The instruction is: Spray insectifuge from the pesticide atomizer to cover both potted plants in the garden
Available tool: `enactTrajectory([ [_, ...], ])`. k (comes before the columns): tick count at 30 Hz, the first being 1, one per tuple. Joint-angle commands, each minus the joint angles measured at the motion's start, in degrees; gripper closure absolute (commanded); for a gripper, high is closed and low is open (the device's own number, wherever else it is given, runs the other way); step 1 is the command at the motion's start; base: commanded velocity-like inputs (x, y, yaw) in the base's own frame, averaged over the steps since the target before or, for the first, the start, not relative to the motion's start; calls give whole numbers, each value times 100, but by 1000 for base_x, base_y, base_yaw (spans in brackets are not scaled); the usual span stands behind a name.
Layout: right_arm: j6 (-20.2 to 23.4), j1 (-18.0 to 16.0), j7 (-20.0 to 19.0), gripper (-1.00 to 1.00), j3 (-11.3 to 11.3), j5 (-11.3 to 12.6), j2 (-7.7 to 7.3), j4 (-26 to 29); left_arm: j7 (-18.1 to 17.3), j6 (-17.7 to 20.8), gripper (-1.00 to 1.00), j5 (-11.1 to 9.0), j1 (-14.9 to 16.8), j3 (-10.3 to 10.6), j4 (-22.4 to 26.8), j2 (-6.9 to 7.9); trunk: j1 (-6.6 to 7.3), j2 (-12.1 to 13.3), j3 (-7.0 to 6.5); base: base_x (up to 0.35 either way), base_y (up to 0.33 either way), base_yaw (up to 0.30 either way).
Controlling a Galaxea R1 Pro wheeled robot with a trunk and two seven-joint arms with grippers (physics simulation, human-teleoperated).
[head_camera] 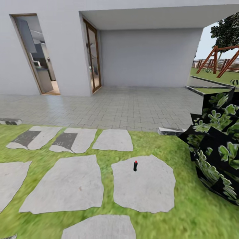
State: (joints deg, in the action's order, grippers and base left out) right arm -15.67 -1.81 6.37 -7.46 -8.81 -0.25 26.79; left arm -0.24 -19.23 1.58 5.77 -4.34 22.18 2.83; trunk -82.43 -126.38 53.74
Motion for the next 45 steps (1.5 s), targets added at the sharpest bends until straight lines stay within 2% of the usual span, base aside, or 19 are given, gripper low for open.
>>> enactTrajectory([
  [1, -15, -4, 16, -100, -21, -60, 2, -7, -3, -19, -100, 17, 3, -20, -4, -2, -2, -2, 5, 293, -120, 0],
  [9, -14, -4, 11, -100, -14, -68, 8, -7, -3, -19, -100, 2, 3, -23, -4, -1, -2, -2, 5, 294, -129, -1],
  [18, -15, -4, 12, -100, -16, -69, 3, -2, -3, -20, -100, 2, 3, -23, -4, -2, -2, -2, 5, 294, -86, -217],
  [29, -17, -4, 5, -100, -11, -75, -17, -8, -3, -19, -100, -4, 3, -23, -4, -2, -2, -2, 5, 281, -100, -19],
  [45, -16, -4, 13, -100, -9, -68, 16, -7, -3, -19, -100, -28, 3, -23, -4, -2, -2, -2, 5, 90, -36, 0],
])
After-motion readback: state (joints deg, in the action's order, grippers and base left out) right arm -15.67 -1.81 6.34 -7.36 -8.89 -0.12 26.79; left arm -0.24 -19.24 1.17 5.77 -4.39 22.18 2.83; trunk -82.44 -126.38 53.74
